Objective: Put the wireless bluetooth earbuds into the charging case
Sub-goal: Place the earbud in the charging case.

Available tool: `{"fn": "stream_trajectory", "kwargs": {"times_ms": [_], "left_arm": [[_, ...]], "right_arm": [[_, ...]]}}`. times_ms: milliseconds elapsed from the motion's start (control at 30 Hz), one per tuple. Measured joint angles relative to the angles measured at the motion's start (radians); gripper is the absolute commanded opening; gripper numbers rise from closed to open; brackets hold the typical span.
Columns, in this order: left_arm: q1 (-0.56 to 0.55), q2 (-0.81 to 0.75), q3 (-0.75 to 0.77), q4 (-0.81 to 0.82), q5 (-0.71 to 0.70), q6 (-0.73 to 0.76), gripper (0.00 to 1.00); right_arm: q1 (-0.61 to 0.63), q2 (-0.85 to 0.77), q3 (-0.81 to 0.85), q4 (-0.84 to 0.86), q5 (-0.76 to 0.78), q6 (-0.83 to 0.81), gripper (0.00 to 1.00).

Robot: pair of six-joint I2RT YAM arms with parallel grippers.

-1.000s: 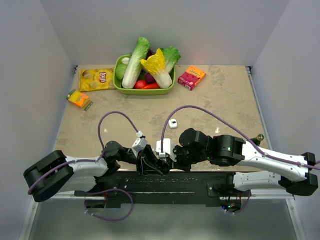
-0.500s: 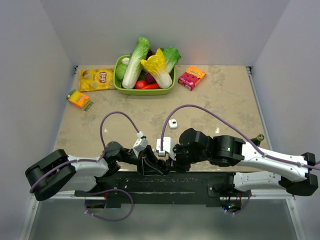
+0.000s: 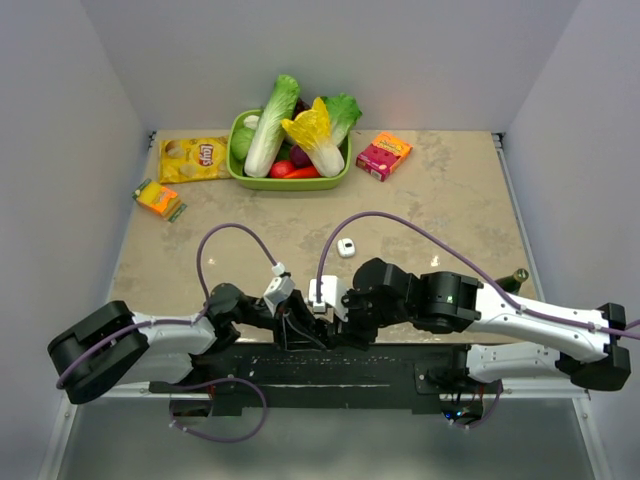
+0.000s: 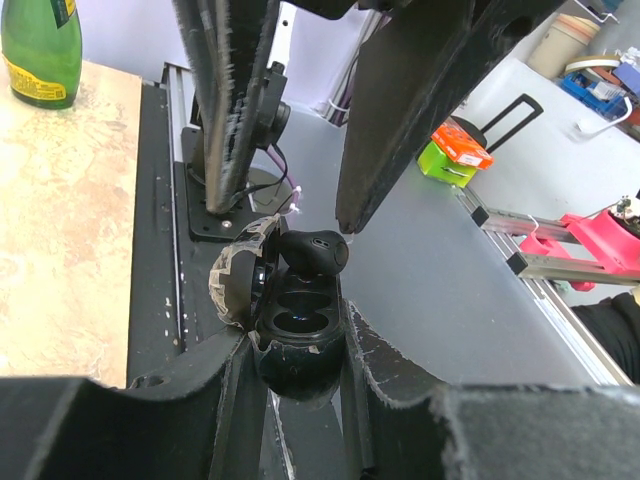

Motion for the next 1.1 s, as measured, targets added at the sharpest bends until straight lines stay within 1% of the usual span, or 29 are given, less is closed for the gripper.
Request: {"fn": "stream_trajectory", "kwargs": {"times_ms": [533,1100], "left_arm": [[0.0,-0.006,0.0,-0.008,0.0,0.001,0.0],[0.0,-0.038,0.0,-0.023,-0.03,0.044,0.0]], "right_arm": [[0.001,0.017,-0.004,0.045,0.073,0.018,0.53],[0.002,0.042,-0.01,0.085,0.051,0.035,0.57]]}}
